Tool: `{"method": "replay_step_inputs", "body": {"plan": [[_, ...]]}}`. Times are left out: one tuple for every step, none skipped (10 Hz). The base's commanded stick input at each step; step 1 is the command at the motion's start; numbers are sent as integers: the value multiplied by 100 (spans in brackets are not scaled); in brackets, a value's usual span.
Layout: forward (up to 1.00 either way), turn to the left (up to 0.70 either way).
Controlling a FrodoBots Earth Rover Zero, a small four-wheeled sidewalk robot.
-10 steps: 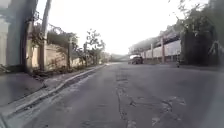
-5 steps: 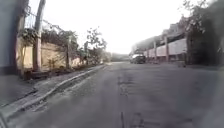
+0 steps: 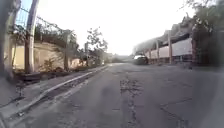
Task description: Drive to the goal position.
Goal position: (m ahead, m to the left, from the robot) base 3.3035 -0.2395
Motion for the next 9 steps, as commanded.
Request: {"method": "replay_step_inputs", "body": {"plan": [[100,-40],[100,-40],[100,-40],[100,-40],[100,-40],[100,-40],[100,-40],[100,-20],[100,0]]}}
